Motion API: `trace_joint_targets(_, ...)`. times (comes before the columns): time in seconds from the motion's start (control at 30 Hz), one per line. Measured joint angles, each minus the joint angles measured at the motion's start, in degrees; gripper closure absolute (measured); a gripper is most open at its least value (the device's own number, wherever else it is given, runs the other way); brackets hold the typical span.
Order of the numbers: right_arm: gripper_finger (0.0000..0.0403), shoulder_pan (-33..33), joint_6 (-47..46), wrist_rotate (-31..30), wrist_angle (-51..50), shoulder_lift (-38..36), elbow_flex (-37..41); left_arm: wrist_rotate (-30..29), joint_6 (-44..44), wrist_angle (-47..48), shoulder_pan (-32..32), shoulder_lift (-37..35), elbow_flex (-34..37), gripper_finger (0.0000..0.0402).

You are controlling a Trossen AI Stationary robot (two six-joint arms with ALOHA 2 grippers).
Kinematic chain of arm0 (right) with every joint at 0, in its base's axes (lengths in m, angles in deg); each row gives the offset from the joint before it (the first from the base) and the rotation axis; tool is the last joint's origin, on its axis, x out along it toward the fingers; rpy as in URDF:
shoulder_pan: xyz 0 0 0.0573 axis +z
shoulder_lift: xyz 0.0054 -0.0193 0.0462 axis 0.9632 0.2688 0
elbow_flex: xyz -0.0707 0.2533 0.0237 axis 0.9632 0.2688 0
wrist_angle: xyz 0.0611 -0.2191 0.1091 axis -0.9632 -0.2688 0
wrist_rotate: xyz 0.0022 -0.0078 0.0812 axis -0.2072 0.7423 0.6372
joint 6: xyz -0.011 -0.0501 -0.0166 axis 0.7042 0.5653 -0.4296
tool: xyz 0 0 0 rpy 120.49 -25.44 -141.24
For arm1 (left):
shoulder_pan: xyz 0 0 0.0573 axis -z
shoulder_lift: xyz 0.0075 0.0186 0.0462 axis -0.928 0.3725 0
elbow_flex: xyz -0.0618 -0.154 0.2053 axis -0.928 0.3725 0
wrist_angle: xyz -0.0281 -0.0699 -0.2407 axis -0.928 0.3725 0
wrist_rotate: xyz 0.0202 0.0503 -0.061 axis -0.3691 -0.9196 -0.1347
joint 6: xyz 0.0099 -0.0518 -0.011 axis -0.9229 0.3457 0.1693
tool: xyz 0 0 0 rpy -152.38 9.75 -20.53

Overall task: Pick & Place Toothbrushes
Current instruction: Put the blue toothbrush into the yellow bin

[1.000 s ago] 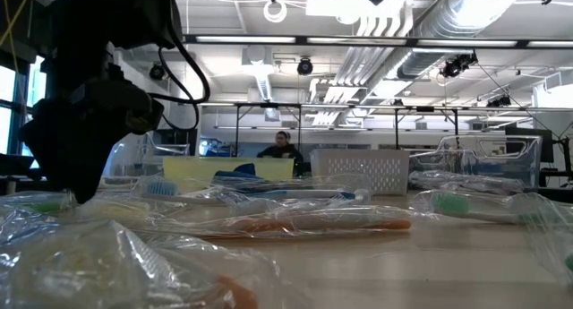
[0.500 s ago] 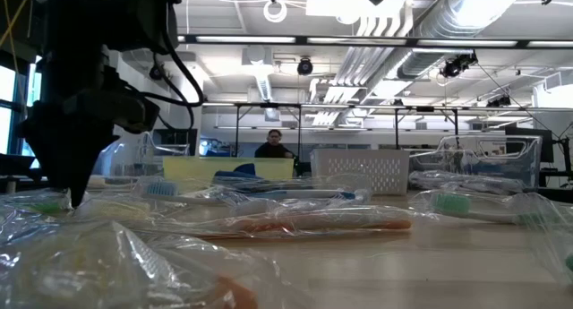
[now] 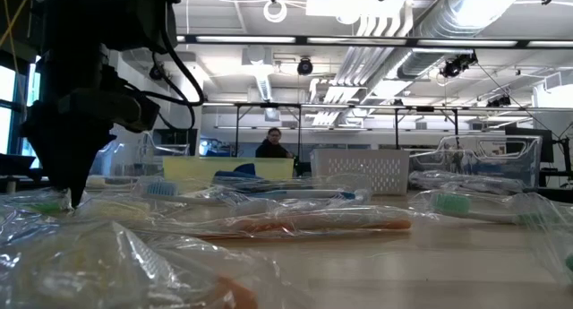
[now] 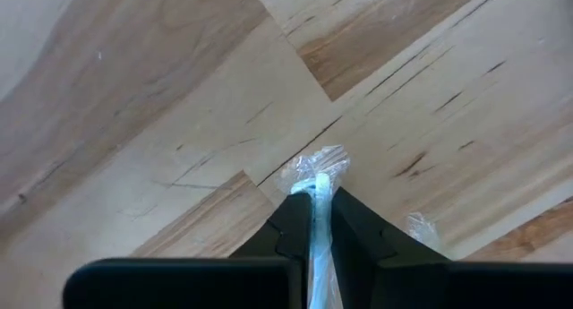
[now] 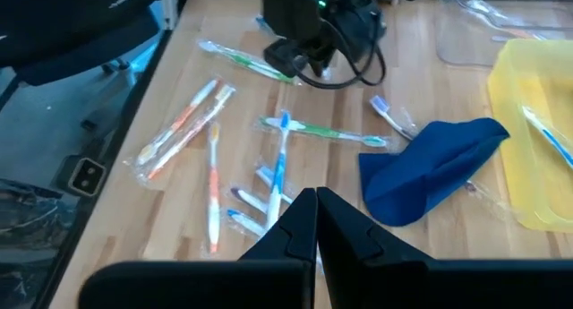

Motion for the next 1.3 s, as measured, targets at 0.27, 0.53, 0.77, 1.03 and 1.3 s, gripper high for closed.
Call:
trace_joint_targets(0.27, 0.0401, 3.7, -0.1, 0.0, -0.1, -3.5, 0.0, -7.2, -4.9, 3.4, -0.1, 0.2, -5.6, 0.0382)
trace_joint_targets(0.53, 0.0401, 6.8, -2.3, 0.0, -0.1, -8.0, 0.0, -9.4, -15.3, 4.4, -3.3, 0.0, -15.5, 0.0382)
trace_joint_targets(0.77, 0.0401, 9.8, -3.7, -0.2, -3.6, -9.8, 0.0, -15.1, -31.3, 5.5, -7.7, 0.0, -28.4, 0.0382)
trace_joint_targets(1.03, 0.0401, 13.8, -9.2, -3.7, -4.2, -9.8, 0.0, -18.7, -55.4, 5.0, -15.9, 0.0, -42.3, 0.0382)
trace_joint_targets(1.3, 0.0401, 16.9, -9.6, -15.1, -3.2, -9.8, 0.0, -14.1, -69.4, -0.5, -27.4, 0.0, -45.6, 0.0382)
